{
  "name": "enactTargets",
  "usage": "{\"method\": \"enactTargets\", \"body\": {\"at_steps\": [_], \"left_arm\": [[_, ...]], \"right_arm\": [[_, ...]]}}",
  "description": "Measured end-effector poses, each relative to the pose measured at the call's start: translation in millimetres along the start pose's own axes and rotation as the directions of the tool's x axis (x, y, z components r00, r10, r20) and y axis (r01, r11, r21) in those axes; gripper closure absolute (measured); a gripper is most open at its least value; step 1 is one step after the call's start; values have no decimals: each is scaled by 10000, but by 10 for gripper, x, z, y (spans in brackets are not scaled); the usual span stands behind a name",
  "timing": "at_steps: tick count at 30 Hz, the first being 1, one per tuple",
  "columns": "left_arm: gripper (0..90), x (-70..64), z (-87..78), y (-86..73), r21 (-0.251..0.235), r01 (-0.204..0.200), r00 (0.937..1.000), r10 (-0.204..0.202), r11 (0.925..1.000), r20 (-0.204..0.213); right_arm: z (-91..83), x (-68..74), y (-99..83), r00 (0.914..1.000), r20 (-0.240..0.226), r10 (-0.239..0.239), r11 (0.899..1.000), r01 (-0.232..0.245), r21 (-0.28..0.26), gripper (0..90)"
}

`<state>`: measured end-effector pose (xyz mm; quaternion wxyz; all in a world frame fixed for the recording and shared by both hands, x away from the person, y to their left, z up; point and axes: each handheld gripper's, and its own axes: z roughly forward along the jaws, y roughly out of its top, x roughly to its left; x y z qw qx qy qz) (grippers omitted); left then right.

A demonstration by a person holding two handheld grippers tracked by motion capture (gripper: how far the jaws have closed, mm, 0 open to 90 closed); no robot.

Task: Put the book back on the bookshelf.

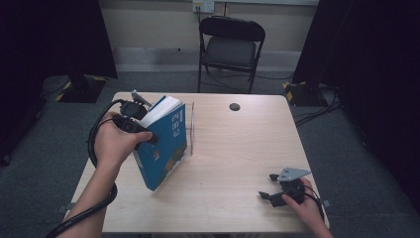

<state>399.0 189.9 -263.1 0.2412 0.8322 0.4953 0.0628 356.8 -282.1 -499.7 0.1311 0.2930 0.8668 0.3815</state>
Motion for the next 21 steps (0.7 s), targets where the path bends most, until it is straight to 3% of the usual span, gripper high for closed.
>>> {"method": "enactTargets", "body": {"at_steps": [6,8,21], "left_arm": [[619,-30,24,58,123,-127,9997,130,9998,-223],[619,-22,38,67,78,61,9998,-60,10000,-173],[619,-43,38,157,-11,208,9994,-208,9998,-277]], "right_arm": [[0,0,0,10000,-1,1,10000,-1,-1,177],[0,0,0,10000,-2,0,10000,0,-1,177],[0,0,0,10000,-2,-1,10000,1,-1,176]]}}
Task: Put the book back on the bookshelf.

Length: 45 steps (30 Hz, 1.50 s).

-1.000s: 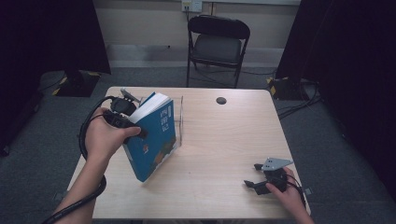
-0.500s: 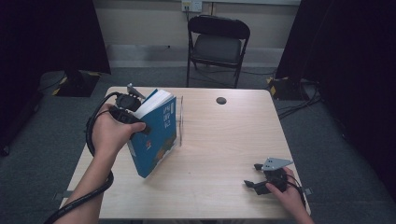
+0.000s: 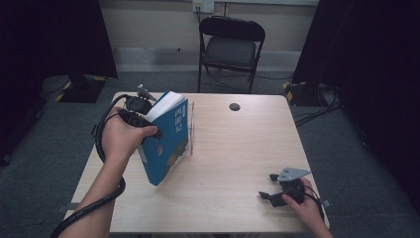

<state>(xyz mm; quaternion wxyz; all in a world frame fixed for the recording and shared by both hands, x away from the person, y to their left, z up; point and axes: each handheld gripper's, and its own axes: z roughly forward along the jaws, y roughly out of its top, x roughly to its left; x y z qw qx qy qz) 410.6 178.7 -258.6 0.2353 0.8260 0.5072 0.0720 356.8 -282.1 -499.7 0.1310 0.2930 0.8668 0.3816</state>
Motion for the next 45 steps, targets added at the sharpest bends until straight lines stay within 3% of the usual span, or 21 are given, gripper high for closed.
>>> {"method": "enactTargets", "body": {"at_steps": [18,45], "left_arm": [[619,-31,79,112,25,115,9999,-115,9999,-72],[620,6,63,166,-87,823,9962,-826,9966,-290]], "right_arm": [[0,0,0,10000,-2,1,10000,-1,2,176],[0,0,0,10000,2,-2,10000,2,2,177]]}}
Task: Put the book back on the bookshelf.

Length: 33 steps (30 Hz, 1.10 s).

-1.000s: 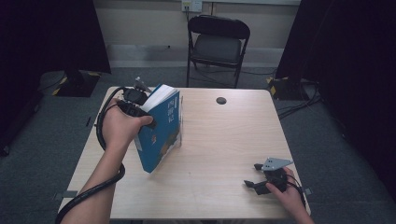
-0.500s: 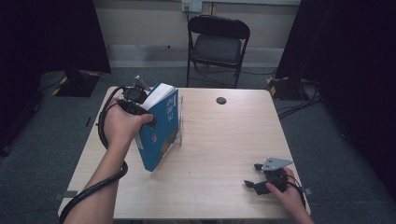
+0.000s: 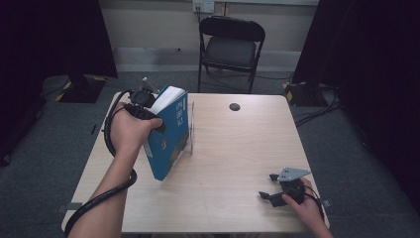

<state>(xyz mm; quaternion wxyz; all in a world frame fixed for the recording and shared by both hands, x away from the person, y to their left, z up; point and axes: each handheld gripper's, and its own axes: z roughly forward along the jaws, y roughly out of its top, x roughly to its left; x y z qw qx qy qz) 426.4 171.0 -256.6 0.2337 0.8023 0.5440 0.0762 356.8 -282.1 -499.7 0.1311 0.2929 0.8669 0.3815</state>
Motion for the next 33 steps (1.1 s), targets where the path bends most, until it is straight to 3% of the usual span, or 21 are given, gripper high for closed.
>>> {"method": "enactTargets", "body": {"at_steps": [24,33], "left_arm": [[619,28,117,98,-128,638,9975,-641,9979,-287],[620,-3,182,192,-91,579,9975,-582,9983,-412]], "right_arm": [[0,0,0,10000,1,-5,10000,5,-2,177],[-1,-1,0,10000,-12,-11,10000,11,7,176]]}}
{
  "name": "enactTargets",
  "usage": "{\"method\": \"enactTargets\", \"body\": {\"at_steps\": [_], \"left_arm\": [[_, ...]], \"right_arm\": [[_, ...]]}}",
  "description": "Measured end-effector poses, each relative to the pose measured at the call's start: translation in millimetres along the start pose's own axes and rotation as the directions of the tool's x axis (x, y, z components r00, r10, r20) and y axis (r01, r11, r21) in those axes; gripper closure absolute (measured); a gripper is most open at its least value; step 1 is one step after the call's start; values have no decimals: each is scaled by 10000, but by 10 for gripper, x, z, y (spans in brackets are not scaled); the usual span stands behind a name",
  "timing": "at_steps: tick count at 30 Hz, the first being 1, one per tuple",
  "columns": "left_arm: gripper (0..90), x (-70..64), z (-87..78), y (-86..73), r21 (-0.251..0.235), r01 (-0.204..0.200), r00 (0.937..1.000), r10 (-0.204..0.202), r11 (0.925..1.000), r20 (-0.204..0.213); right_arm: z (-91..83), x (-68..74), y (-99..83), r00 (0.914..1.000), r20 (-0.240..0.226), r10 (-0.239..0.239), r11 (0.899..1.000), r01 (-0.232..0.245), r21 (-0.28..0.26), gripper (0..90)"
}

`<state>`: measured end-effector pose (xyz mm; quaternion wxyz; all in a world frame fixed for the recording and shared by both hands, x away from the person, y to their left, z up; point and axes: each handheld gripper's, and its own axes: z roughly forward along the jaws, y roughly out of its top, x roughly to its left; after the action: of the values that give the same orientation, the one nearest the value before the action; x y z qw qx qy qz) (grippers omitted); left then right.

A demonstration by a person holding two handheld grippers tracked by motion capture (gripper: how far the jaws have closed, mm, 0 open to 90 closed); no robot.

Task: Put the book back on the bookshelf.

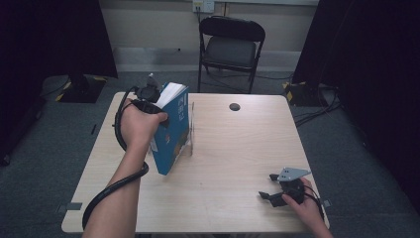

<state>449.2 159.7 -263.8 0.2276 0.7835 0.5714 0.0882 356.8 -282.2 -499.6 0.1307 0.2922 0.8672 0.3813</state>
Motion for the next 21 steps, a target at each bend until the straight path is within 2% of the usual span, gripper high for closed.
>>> {"method": "enactTargets", "body": {"at_steps": [3,17,21], "left_arm": [[620,4,26,20,-57,271,9996,-271,9996,-47],[620,-5,119,110,-87,364,9992,-365,9993,-151],[620,-21,133,131,-62,282,9994,-284,9996,-217]], "right_arm": [[0,0,0,10000,2,-4,10000,4,-3,177],[1,0,0,10000,2,-13,10000,13,-8,176],[-1,2,0,10000,4,7,10000,-7,13,177]]}}
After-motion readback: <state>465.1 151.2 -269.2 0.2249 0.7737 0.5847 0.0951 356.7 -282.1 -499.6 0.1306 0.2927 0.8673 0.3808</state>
